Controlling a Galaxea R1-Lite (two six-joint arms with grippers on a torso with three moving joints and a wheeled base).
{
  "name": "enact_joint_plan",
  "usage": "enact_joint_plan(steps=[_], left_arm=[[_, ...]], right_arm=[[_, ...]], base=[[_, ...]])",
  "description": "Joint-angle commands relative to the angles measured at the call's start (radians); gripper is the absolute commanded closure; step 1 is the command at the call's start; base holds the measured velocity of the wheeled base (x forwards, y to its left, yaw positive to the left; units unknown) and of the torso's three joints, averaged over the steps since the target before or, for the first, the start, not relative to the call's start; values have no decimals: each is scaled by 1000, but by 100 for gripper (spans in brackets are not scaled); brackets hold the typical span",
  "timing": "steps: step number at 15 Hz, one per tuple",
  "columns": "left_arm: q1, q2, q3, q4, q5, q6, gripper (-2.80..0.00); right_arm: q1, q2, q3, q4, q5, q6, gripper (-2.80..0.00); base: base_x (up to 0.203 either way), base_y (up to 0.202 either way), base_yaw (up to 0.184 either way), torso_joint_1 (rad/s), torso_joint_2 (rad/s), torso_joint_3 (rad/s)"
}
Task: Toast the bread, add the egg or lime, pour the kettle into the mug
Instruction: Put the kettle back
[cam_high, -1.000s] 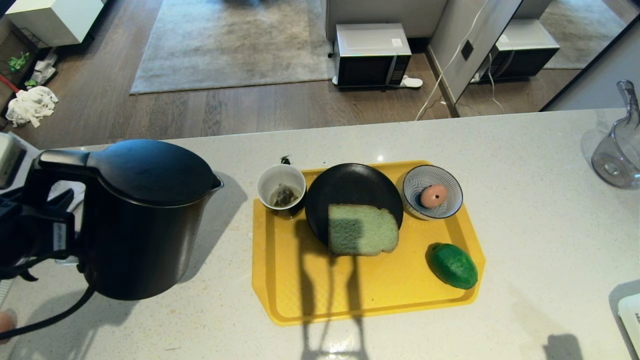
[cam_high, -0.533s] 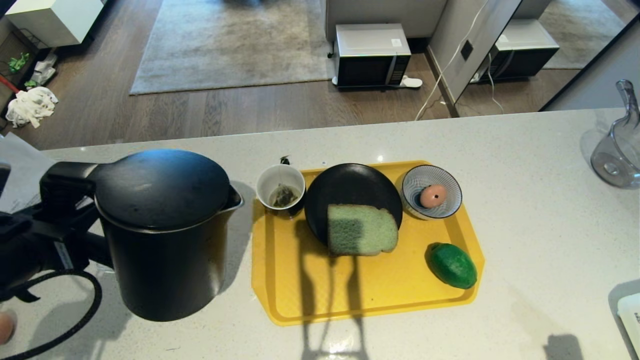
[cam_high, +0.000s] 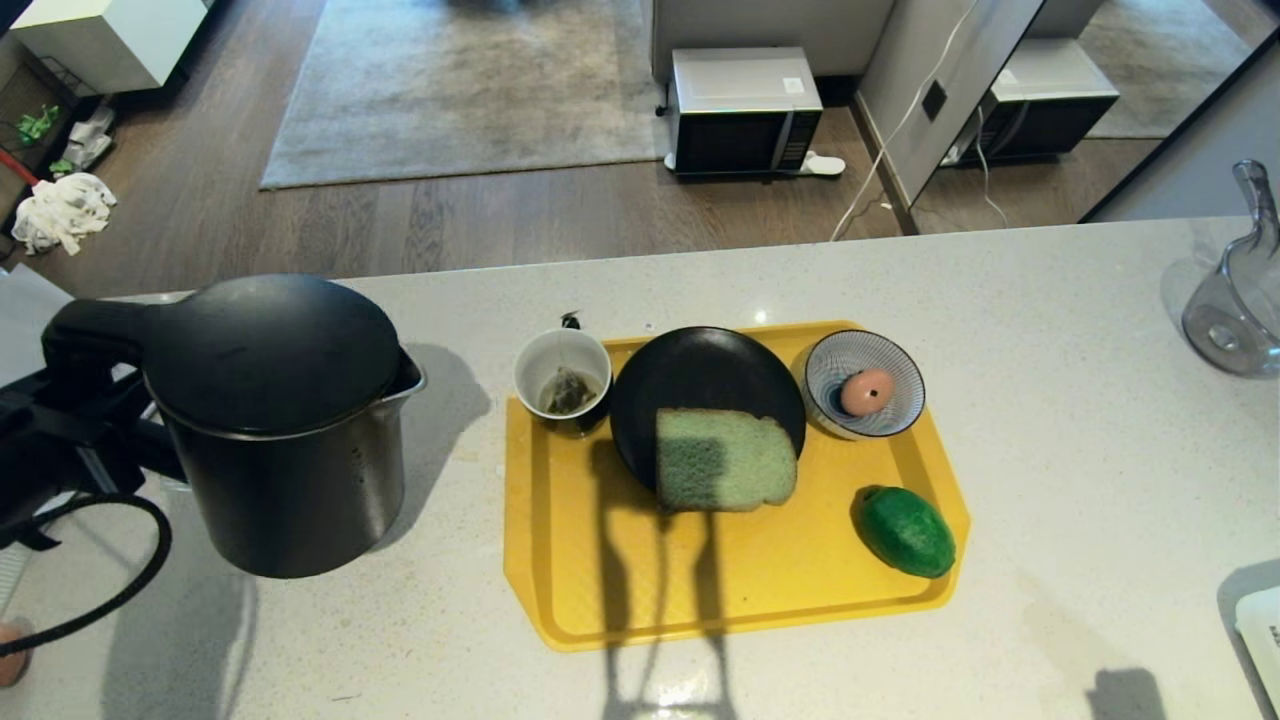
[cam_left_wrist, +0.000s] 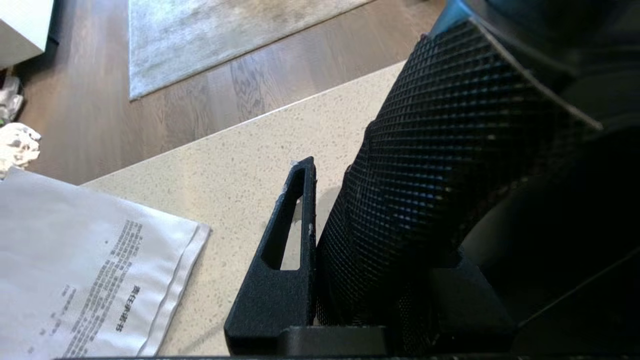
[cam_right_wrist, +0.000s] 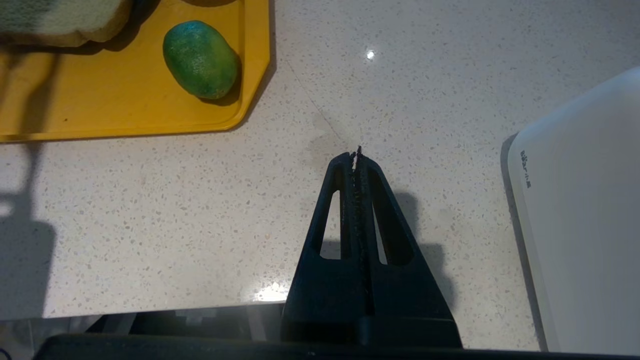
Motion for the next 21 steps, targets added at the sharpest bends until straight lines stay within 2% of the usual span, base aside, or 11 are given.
enact_joint_plan(steps=[1,4,6,15,21], left_arm=[[25,145,19,-109,-13,15,0],[26,307,20,-340,-15,28,0],[26,370,19,-396,-17,45,0],[28,402,-3,-397,-25,43,0],[66,462,-9,-397,-26,41,0]], right_arm=[[0,0,0,1,-1,0,0],[0,0,0,1,-1,0,0],[0,0,0,1,-1,0,0],[0,0,0,0,-1,0,0],[0,0,0,0,-1,0,0]], base=[[0,0,0,0,0,0],[0,0,0,0,0,0],[0,0,0,0,0,0],[0,0,0,0,0,0],[0,0,0,0,0,0]])
